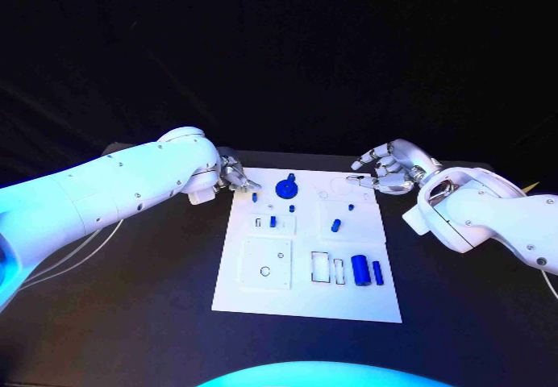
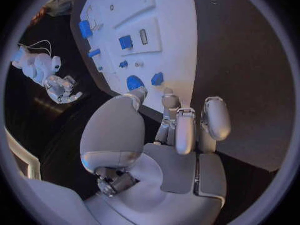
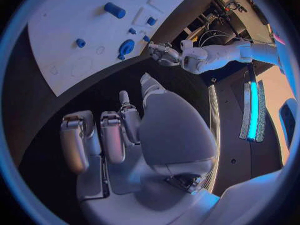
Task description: Assemble the parts on the task board
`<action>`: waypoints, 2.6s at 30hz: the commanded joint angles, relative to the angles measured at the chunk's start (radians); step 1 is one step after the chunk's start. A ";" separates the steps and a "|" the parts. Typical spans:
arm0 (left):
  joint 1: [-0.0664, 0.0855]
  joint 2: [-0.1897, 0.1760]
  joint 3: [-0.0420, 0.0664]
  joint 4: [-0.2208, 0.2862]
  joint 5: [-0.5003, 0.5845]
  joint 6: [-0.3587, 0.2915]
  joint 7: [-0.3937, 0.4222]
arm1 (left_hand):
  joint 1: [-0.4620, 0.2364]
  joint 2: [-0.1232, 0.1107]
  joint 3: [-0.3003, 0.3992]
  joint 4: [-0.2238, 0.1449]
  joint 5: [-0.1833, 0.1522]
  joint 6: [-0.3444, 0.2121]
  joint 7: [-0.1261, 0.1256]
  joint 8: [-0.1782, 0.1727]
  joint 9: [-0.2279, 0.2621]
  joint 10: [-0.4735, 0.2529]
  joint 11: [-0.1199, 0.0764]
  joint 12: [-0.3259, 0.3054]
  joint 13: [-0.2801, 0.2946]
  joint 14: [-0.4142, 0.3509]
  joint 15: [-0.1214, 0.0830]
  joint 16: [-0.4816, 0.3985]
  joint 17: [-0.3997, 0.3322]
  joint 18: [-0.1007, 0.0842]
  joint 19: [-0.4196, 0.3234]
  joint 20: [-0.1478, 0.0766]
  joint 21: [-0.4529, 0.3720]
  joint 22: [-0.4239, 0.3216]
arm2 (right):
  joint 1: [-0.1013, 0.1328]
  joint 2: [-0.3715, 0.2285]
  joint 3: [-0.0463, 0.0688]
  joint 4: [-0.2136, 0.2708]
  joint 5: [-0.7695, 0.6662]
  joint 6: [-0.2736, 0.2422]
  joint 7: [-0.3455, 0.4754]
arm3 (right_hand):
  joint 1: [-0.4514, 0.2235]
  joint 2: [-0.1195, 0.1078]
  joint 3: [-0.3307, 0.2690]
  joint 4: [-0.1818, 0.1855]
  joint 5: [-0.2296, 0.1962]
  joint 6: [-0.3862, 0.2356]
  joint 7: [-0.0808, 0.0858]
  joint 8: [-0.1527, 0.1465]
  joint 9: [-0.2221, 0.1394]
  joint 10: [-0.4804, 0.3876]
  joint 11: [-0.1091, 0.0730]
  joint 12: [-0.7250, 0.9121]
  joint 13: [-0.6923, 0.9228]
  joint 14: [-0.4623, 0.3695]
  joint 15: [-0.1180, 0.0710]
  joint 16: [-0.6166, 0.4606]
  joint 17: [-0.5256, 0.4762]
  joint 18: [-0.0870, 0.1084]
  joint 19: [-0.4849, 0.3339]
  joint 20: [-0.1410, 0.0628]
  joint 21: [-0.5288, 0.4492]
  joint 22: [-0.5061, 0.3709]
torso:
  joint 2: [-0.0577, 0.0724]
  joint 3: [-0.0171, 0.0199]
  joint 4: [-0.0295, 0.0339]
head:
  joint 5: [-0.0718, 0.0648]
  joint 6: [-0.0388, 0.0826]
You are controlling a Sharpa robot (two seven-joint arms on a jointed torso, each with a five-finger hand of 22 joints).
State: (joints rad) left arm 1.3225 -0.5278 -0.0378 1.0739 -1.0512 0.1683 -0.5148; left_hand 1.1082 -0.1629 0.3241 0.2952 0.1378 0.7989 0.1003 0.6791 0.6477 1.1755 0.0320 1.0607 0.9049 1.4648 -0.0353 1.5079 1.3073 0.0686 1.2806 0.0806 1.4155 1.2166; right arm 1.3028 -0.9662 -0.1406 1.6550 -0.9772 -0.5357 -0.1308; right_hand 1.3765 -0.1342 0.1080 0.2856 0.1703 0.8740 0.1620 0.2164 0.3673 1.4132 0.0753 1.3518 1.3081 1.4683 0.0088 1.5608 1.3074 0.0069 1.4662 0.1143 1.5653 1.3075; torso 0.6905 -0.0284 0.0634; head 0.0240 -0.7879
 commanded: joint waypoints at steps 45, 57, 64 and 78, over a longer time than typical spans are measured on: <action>-0.004 0.043 -0.018 -0.044 0.036 0.036 0.020 | 0.112 0.054 0.013 -0.010 0.004 0.024 -0.006 -0.010 -0.009 -0.009 -0.009 0.011 0.002 0.070 0.002 0.003 0.170 0.011 0.003 0.006 -0.001 0.009 | -0.001 0.002 0.000 0.000 -0.007 0.004 0.012 | -0.010 0.003 0.003 0.002 0.005 -0.009 -0.002 0.006 0.002 -0.007 0.001 -0.002 0.077 0.092 -0.006 -0.006 0.222 -0.007 0.105 -0.007 0.006 0.263 | -0.002 0.0012 0.0004 | 0.005 -0.018; -0.004 0.044 -0.018 -0.047 0.051 0.031 0.023 | 0.203 0.077 0.053 -0.019 0.001 0.029 -0.014 -0.008 -0.008 -0.004 -0.016 0.015 0.003 0.072 -0.004 0.006 0.175 0.010 0.007 0.002 0.001 0.016 | -0.001 0.003 0.000 0.000 -0.007 0.003 0.013 | -0.010 0.003 0.003 0.002 0.005 -0.009 -0.002 0.006 0.002 -0.007 0.001 -0.002 0.077 0.092 -0.006 -0.006 0.222 -0.007 0.105 -0.007 0.006 0.263 | -0.002 0.0019 0.0000 | 0.006 -0.018; -0.004 0.046 -0.019 -0.054 0.059 0.038 0.026 | 0.257 0.084 0.108 -0.033 0.003 0.025 -0.016 -0.007 -0.007 -0.002 -0.019 0.015 0.000 0.073 -0.007 0.008 0.178 0.009 0.009 0.000 0.002 0.021 | -0.001 0.003 0.000 0.000 -0.008 0.003 0.013 | -0.010 0.006 0.005 0.001 0.007 -0.009 -0.002 0.008 0.003 -0.007 0.001 -0.003 0.076 0.092 -0.006 -0.007 0.221 -0.007 0.105 -0.007 0.006 0.263 | -0.002 0.0018 -0.0001 | 0.006 -0.019; -0.004 0.037 -0.019 -0.051 0.089 0.022 0.029 | 0.203 0.011 0.457 -0.181 0.011 0.010 -0.004 0.032 0.033 0.018 -0.013 0.016 -0.006 0.076 -0.003 0.013 0.183 0.007 0.019 -0.001 0.012 0.042 | -0.001 0.004 0.000 -0.001 -0.008 0.002 0.015 | -0.010 0.006 0.005 0.001 0.007 -0.009 -0.002 0.008 0.003 -0.007 0.001 -0.003 0.076 0.092 -0.006 -0.007 0.221 -0.007 0.105 -0.007 0.006 0.263 | -0.003 0.0022 0.0003 | 0.009 -0.020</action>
State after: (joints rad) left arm 1.3180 -0.4910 -0.0578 1.0200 -0.9862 0.1909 -0.4971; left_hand 1.3144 -0.1517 0.6508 0.2438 0.1442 0.8087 0.0930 0.7065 0.6788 1.1875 0.0186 1.0747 0.8978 1.4648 -0.0354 1.5162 1.3077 0.0685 1.2941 0.0784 1.4244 1.2583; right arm 1.3027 -0.9630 -0.1406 1.6534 -0.9773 -0.5357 -0.1292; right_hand 1.3725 -0.1301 0.1080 0.2856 0.1741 0.8703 0.1584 0.2207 0.3688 1.4132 0.0753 1.3518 1.3073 1.4683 0.0088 1.5608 1.3079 0.0068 1.4662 0.1143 1.5653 1.3076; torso 0.6880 -0.0262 0.0633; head 0.0325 -0.8077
